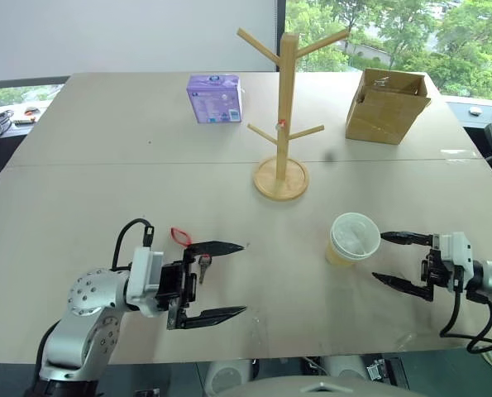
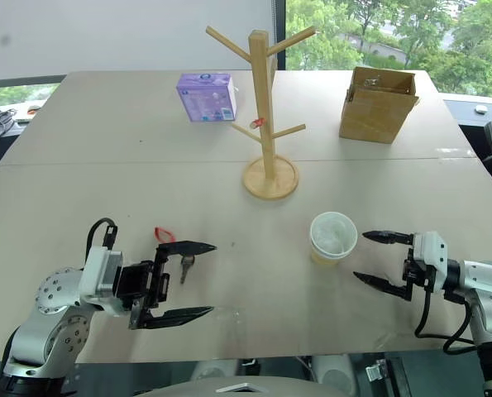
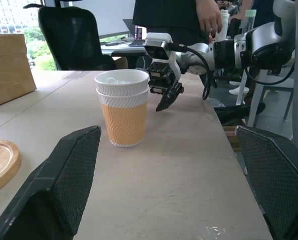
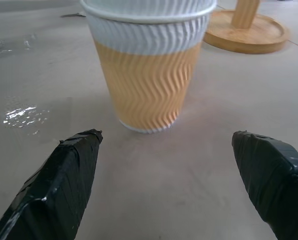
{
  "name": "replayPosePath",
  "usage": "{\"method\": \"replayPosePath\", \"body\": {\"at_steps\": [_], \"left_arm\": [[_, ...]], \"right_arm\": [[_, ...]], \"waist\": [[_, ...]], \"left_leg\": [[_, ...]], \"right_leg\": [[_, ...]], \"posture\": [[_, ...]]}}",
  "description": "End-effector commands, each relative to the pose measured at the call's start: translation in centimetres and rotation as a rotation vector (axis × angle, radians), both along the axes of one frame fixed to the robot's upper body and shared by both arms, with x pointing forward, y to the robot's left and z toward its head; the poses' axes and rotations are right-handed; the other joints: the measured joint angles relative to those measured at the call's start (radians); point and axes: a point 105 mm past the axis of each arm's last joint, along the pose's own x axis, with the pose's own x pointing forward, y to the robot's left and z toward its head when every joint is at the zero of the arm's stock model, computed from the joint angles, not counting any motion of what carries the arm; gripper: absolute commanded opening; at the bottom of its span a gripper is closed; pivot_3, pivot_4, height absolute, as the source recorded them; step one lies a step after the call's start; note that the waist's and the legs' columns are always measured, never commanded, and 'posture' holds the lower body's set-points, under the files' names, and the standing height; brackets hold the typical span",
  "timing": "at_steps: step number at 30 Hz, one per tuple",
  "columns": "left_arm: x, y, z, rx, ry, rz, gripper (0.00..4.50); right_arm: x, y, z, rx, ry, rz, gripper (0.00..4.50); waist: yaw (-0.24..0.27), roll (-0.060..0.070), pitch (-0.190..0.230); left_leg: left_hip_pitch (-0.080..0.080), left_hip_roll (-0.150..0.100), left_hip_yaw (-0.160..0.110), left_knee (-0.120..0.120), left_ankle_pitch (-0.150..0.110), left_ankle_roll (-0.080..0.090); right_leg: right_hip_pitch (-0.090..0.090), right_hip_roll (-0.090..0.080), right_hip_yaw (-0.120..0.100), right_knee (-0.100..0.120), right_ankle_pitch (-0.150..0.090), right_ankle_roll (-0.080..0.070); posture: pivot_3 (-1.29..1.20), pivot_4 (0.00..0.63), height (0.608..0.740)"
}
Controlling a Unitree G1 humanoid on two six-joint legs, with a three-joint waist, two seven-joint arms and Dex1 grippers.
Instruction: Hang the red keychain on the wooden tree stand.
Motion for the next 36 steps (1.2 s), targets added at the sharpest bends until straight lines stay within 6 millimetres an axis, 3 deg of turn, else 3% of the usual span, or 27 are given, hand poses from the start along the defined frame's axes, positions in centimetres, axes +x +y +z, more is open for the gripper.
{"method": "replayPosePath", "body": {"at_steps": [1,20,36], "left_arm": [[-0.5,-0.1,-0.2,0.008,-0.007,-0.016,4.47],[-0.3,-0.3,-0.8,0.030,0.003,0.011,4.47],[-0.3,-0.3,-0.8,0.029,0.007,0.043,4.47]], "right_arm": [[0.5,1.3,0.9,0.011,-0.048,0.024,4.50],[1.7,5.7,-0.1,0.071,-0.029,0.062,4.50],[2.7,7.2,-0.2,0.096,-0.037,0.082,4.50]], "waist": [[0.000,0.000,0.000],[-0.001,0.000,0.000],[-0.001,0.000,0.000]], "left_leg": [[0.000,0.000,0.000,0.000,0.000,0.000],[0.000,0.000,0.000,0.000,0.000,0.000],[0.000,0.000,0.000,0.000,0.000,0.000]], "right_leg": [[0.000,0.000,0.000,0.000,0.000,0.000],[0.000,0.000,0.000,0.000,0.000,0.000],[0.000,0.000,0.000,0.000,0.000,0.000]], "posture": [[0.00,0.150,0.740],[0.00,0.150,0.740],[0.00,0.150,0.740]]}}
